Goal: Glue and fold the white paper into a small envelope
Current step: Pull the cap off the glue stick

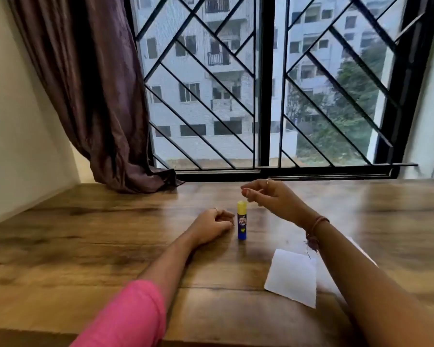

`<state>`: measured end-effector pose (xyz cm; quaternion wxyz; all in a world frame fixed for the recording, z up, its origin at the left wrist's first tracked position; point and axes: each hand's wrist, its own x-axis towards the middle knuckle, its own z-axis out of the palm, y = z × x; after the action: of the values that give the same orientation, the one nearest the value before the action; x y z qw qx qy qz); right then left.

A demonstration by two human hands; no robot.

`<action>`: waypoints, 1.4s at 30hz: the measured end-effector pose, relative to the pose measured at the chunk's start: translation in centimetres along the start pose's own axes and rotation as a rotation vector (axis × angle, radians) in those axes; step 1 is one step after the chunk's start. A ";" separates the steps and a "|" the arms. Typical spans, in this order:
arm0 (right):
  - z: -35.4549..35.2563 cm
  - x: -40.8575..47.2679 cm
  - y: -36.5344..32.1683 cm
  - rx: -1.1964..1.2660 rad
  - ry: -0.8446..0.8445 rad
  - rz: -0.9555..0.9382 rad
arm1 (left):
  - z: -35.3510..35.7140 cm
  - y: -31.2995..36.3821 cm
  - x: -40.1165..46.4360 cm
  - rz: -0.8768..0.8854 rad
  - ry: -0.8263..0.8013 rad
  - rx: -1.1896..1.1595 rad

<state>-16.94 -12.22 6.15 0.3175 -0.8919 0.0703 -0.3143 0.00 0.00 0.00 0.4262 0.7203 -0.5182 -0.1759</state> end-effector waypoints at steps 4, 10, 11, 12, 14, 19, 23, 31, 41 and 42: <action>0.8 -0.3 0.4 -0.100 0.034 -0.019 | -0.4 0.3 -0.1 0.021 -0.041 -0.070; 1.5 -0.7 0.8 -0.097 0.057 0.007 | -0.5 1.2 -1.0 0.024 -0.181 -0.276; 1.6 -0.8 0.8 -0.096 0.064 0.007 | -0.3 1.3 -1.1 0.024 -0.193 -0.295; 1.7 -0.9 0.9 -0.091 0.069 0.005 | -0.2 1.4 -1.1 0.027 -0.195 -0.309; 1.9 -0.9 0.9 -0.069 0.080 0.008 | 0.1 1.5 -1.2 0.042 -0.181 -0.325; 2.1 -0.9 0.7 -0.038 0.085 -0.004 | 0.5 1.7 -1.3 0.144 -0.015 -0.287; 1.8 -0.9 0.4 -0.013 0.074 -0.037 | 0.5 2.1 -1.3 0.194 0.028 -0.323; 0.0 -1.5 -0.6 0.251 -0.002 -0.064 | 0.5 3.0 -1.8 0.267 -0.021 -0.357; -0.7 -1.7 -0.7 0.455 0.170 0.135 | 0.3 2.2 -1.2 0.179 0.194 -0.316; -0.6 -1.7 -0.6 0.449 0.146 0.159 | 0.0 2.1 -1.1 0.161 0.239 -0.335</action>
<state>-18.72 -11.53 5.99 0.5255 -0.7656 0.0913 -0.3596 -1.73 0.73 1.46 0.6111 0.6115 -0.4831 -0.1384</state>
